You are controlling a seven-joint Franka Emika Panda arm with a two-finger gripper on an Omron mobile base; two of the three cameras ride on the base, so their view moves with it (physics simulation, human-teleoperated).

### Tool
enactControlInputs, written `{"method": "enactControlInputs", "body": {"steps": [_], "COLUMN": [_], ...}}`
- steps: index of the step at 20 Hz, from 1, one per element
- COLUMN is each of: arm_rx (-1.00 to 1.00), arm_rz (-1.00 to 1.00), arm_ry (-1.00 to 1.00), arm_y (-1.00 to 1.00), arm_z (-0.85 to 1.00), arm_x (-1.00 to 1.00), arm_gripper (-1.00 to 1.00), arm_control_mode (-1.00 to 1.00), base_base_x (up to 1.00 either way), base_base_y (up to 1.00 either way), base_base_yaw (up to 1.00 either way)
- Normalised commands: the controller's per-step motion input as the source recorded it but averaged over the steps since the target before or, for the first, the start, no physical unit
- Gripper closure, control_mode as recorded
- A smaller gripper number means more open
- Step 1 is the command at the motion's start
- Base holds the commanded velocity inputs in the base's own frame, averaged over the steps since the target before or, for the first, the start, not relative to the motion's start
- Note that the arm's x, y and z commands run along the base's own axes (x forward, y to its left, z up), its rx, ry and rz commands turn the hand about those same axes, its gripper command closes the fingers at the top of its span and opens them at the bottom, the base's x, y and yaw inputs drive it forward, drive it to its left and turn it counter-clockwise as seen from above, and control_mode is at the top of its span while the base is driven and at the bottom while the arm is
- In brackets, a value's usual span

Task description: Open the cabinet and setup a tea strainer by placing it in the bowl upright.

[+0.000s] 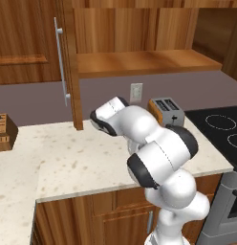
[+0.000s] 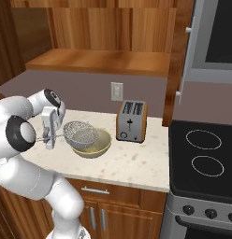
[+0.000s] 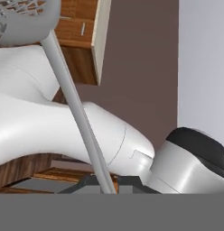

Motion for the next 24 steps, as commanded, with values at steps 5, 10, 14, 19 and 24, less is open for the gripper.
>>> {"method": "enactControlInputs", "body": {"steps": [5, 10, 14, 19, 24], "arm_rx": [-0.18, -0.16, -0.16, -0.15, -0.16], "arm_rz": [0.0, 0.0, 0.0, 0.0, 0.0], "arm_ry": [0.0, 0.0, 0.0, -0.02, -0.09], "arm_y": [0.0, -0.02, -0.01, -0.05, -0.01], "arm_z": [-0.25, -0.36, -0.36, -0.32, -0.35], "arm_x": [0.23, 0.21, 0.14, 0.14, 0.11], "arm_gripper": [1.0, 1.0, 1.0, 1.0, 1.0], "arm_control_mode": [-1.0, -1.0, -1.0, -1.0, -1.0], "base_base_x": [0.0, 0.0, 0.0, 0.0, 0.0], "base_base_y": [0.0, 0.0, 0.0, 0.0, 0.0], "base_base_yaw": [0.0, 0.0, 0.0, 0.0, 0.0]}}
